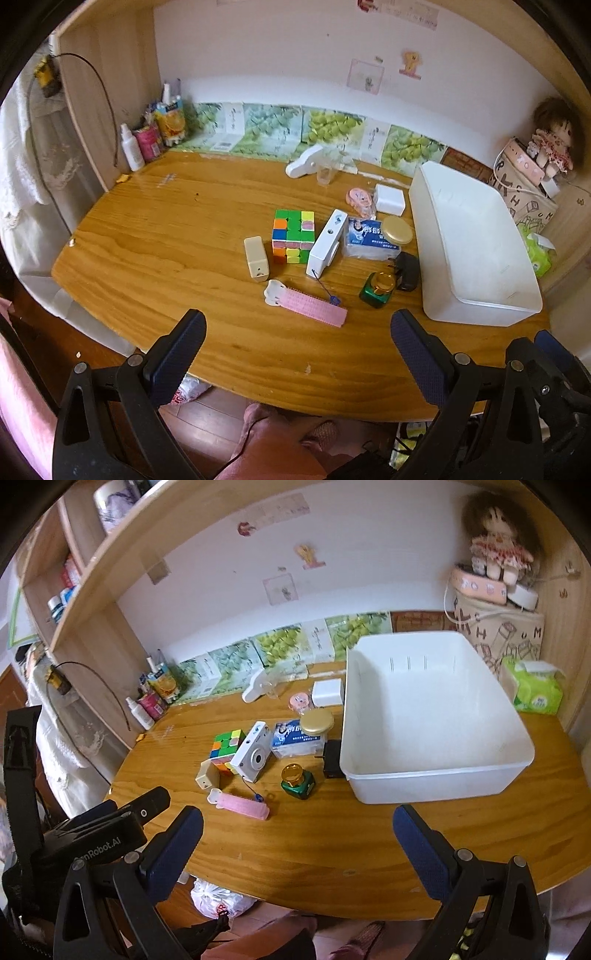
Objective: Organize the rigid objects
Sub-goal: 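Lower left gripper to the cream block while right gripper lowers to the pink hair roller, then close left gripper on the cream block while right gripper closes on the pink roller, then lift and carry both held items over the white plastic bin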
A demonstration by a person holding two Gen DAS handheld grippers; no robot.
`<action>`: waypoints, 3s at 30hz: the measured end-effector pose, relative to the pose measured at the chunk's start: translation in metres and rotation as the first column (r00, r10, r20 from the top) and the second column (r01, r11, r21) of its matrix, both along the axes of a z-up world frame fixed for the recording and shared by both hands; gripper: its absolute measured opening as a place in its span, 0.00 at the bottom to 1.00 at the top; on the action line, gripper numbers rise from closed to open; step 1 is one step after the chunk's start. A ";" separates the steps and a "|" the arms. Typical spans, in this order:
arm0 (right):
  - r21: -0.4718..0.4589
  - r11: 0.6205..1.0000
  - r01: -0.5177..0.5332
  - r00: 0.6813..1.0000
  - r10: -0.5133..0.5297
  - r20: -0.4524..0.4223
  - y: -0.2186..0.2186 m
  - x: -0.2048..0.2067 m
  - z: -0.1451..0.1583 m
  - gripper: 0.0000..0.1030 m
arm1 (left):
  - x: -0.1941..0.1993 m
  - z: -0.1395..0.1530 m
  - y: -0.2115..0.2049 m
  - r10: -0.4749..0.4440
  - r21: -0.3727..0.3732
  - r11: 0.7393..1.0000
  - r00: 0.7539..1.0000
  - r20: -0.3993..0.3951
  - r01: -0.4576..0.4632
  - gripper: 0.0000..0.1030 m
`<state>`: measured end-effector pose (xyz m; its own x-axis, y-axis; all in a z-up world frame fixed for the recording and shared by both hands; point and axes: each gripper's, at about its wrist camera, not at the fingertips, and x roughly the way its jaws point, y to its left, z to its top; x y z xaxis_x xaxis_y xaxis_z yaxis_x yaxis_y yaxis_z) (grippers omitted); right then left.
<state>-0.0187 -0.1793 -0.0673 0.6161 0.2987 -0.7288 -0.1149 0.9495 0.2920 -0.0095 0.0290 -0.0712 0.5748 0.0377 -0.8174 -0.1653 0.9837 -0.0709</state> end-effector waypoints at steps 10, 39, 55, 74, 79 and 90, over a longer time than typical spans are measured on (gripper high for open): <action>0.089 0.993 0.073 0.984 -0.057 -0.167 0.046 0.041 -0.029 1.00 | 0.048 -0.014 0.057 -0.027 0.019 0.999 0.994 -0.106 0.029 0.97; 0.279 0.814 0.510 0.658 -0.160 -0.736 0.093 0.111 -0.161 0.83 | 0.177 -0.124 0.093 -0.323 -0.217 0.946 0.766 -0.555 0.242 0.91; 0.174 0.846 0.505 0.586 -0.188 -0.788 0.107 0.137 -0.166 0.73 | 0.189 -0.146 0.101 -0.367 -0.337 0.923 0.694 -0.619 0.187 0.46; 0.250 0.778 0.577 0.592 -0.186 -0.784 0.090 0.126 -0.170 0.31 | 0.205 -0.151 0.128 -0.363 -0.364 0.917 0.713 -0.600 0.161 0.27; 0.266 0.772 0.577 0.604 -0.185 -0.775 0.090 0.117 -0.167 0.23 | 0.204 -0.143 0.136 -0.356 -0.372 0.915 0.741 -0.569 0.155 0.26; 0.279 0.795 0.539 0.670 -0.205 -0.714 0.097 0.102 -0.141 0.20 | 0.181 -0.102 0.143 -0.357 -0.413 0.895 0.826 -0.437 0.168 0.26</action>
